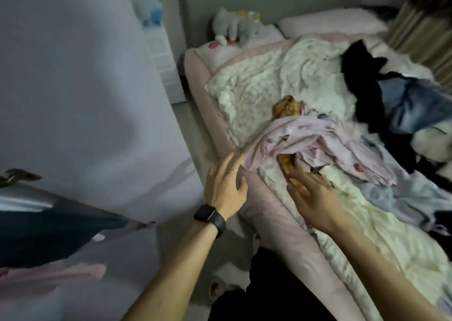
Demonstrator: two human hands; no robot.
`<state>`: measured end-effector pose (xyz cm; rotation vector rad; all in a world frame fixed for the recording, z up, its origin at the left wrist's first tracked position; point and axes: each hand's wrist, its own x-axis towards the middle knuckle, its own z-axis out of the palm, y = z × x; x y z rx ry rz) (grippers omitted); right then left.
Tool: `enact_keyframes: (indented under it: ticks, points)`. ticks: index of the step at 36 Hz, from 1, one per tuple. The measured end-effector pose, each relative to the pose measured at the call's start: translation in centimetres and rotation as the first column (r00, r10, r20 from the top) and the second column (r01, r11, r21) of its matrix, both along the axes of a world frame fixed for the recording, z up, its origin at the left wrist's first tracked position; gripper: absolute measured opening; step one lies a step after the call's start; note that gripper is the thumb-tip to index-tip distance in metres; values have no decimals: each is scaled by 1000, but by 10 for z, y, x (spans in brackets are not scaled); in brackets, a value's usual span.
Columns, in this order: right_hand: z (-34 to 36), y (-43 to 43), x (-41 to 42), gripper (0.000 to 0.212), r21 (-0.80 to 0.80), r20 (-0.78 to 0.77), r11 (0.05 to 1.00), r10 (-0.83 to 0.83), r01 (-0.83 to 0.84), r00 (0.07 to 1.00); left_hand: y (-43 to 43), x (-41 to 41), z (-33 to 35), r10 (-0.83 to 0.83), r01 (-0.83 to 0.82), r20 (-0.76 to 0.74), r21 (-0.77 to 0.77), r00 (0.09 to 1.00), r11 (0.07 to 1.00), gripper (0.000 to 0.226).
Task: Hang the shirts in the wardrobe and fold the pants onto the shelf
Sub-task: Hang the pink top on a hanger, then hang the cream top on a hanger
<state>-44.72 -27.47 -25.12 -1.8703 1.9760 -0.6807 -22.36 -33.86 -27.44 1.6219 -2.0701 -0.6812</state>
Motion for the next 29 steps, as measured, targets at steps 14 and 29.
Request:
enact_keyframes:
  ticks: [14,29]
  points:
    - [-50,73,-158,35,369,29,813,-495,451,868,-26,-184,-39,-430,425,143,70,891,903,59]
    - [-204,30,-320,72,757,-3,587,-437,288,899,-38,-352,-181,-585,349,161,667,795,658,61]
